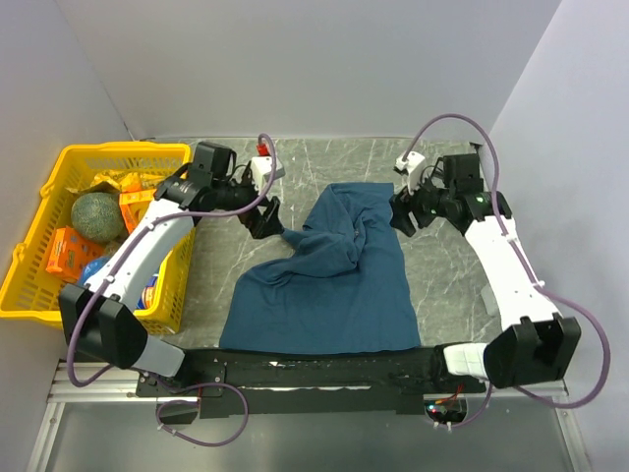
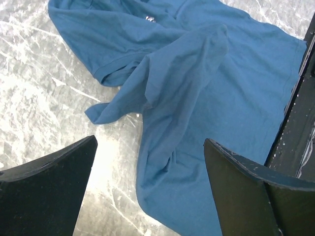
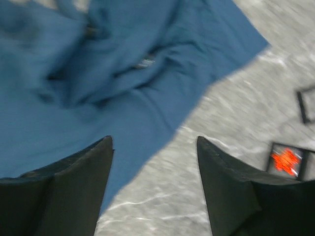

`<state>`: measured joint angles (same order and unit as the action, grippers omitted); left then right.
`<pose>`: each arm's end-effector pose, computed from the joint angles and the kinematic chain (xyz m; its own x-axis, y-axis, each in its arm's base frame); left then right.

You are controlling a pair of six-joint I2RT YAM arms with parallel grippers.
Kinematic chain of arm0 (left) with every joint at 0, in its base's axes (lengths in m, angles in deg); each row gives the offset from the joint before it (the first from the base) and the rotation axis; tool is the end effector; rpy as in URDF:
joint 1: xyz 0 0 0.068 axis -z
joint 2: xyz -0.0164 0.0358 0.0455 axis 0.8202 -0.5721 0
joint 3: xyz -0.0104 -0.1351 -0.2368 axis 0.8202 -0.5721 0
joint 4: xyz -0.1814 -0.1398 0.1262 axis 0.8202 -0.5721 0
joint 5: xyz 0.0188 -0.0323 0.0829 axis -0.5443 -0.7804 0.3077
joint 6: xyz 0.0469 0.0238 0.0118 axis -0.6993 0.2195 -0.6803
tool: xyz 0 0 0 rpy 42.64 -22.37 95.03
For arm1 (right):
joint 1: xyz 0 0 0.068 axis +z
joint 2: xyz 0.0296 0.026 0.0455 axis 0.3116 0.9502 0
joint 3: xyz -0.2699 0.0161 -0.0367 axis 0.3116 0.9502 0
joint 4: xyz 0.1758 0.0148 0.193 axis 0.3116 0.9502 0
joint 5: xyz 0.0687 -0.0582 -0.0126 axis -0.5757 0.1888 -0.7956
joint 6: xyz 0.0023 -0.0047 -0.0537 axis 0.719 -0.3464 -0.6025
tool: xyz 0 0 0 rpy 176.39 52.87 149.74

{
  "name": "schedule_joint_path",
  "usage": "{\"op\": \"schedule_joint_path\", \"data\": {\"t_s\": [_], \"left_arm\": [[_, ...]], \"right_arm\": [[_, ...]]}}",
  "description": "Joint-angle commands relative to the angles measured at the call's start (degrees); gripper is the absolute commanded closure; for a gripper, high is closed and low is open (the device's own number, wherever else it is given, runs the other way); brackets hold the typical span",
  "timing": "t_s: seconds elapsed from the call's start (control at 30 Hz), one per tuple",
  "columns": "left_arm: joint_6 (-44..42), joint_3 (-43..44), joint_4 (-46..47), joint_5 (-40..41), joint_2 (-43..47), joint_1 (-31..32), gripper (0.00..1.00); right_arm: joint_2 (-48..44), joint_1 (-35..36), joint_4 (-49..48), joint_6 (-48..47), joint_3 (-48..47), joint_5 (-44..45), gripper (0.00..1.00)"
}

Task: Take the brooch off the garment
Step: Place the brooch in the brooch box, then adjust the clothes at the center of the board.

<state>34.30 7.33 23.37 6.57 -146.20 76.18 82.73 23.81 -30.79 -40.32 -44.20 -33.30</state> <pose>0.2787 -0.1307 0.3536 -0.3356 0.4440 -0.8308 0.8877 0.4442 -0.1212 0.2696 0.0432 0.3433 -0.3671 -0.5229 -0.7693 -0.7271 0.6772 -0.1133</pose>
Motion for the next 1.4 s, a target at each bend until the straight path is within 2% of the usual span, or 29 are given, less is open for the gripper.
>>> {"op": "schedule_joint_path", "data": {"t_s": [0.0,0.1,0.17,0.37,0.67,0.9,1.1,1.23,1.37], "left_arm": [[-1.49,0.08,2.71,-2.12,-1.13,1.06,0.04],[-1.75,-0.44,3.94,0.07,-2.36,3.96,0.04],[-1.75,-0.53,4.47,2.43,-3.58,7.29,0.04],[1.05,3.59,7.28,5.44,-11.30,14.68,0.04],[4.31,18.52,7.12,8.42,-27.48,18.03,0.04],[5.37,17.14,11.93,13.69,-28.73,17.59,0.04],[7.29,15.12,13.25,8.95,-28.64,13.03,0.04],[9.67,13.09,17.83,11.33,-28.46,9.86,0.04],[8.97,13.36,16.95,12.90,-30.04,8.02,0.04]], "right_arm": [[-4.60,-0.11,4.89,-0.12,-0.16,-12.62,0.22],[-6.45,-0.03,4.19,-1.26,3.27,-16.58,0.15],[-7.50,-0.03,3.23,-2.49,6.16,-18.87,0.01],[-5.41,-0.20,-3.35,-0.74,10.74,-15.90,0.00],[-4.33,-3.36,-5.39,0.49,12.24,-15.62,0.02],[-5.83,-4.86,-5.92,0.58,12.94,-17.29,0.04],[-5.66,-5.21,-5.74,0.93,12.68,-17.73,0.04],[-5.48,-5.21,-6.00,1.29,12.85,-17.73,0.05],[-5.04,-5.30,-6.00,1.37,12.59,-17.12,0.05]]}}
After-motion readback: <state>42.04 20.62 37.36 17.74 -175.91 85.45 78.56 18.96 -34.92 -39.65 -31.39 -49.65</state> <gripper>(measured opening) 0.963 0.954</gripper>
